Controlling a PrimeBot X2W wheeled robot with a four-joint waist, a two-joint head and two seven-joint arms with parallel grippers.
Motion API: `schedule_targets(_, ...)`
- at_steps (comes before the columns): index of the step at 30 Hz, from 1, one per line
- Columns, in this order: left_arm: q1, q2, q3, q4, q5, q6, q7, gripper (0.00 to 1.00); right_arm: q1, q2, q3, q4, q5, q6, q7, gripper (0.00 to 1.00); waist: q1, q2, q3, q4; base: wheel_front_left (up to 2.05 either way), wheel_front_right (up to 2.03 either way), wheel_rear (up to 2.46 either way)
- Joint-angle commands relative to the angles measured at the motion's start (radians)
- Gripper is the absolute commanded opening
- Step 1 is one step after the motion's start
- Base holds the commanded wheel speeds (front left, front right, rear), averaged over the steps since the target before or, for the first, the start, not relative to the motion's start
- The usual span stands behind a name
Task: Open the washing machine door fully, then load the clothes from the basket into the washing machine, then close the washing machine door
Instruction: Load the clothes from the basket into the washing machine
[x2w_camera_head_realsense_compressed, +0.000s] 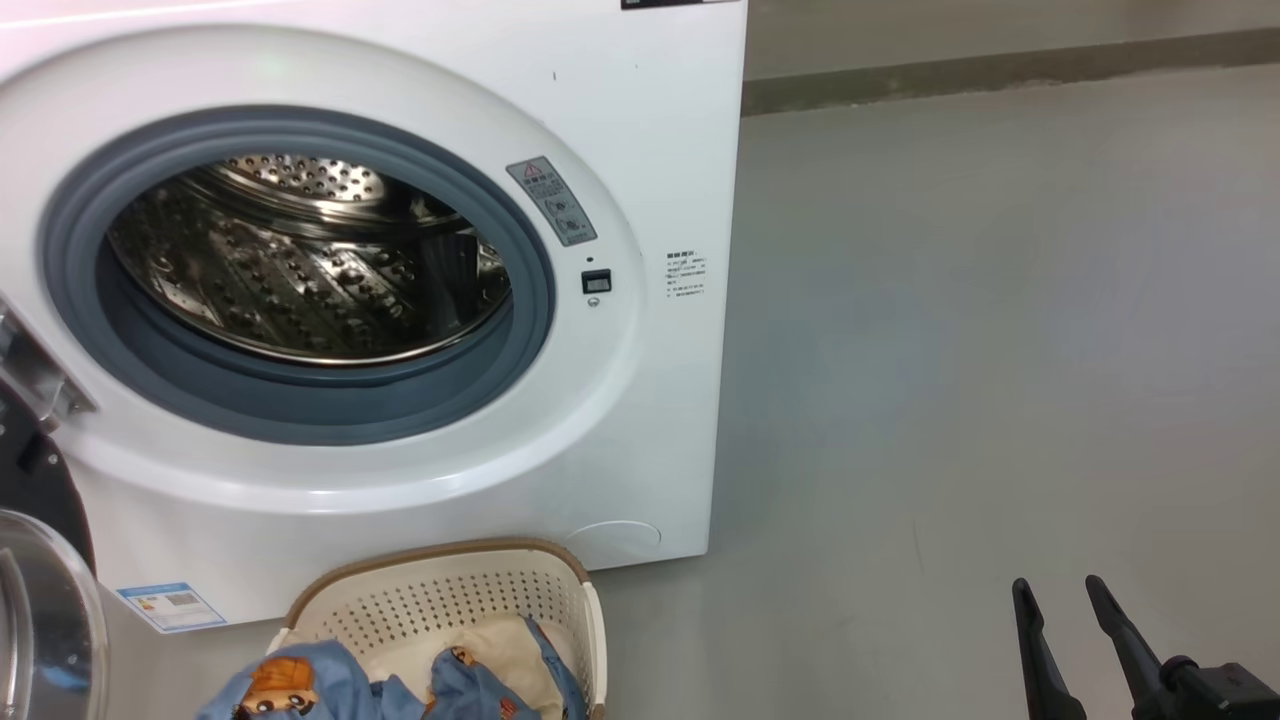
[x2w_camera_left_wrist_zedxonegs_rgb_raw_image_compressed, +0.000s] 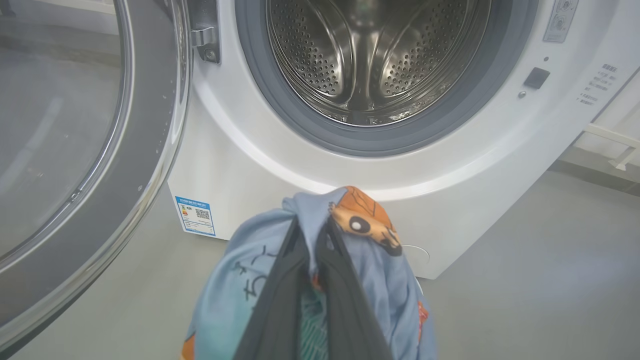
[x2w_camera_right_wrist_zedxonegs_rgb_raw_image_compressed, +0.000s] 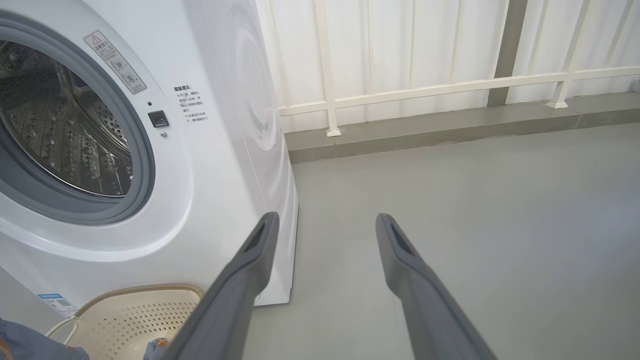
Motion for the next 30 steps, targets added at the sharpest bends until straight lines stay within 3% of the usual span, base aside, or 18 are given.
schedule_targets(1, -0.009, 0.01, 0.029, -0.035, 0.011, 0.008, -0.01, 0.0, -0.004, -0.007, 0.022, -0.027, -0.009, 0.002, -0.005, 1.0, 0.0, 0.0, -0.014, 0.01, 0.0, 0.0, 0.0)
schedule_targets(30, 0.008, 0.01, 0.015, -0.09, 0.01, 0.016, -0.01, 0.0, 0.004, 0.0, 0.016, -0.027, -0.018, 0.002, -0.005, 1.0, 0.0, 0.0, -0.023, 0.012, 0.0, 0.0, 0.0)
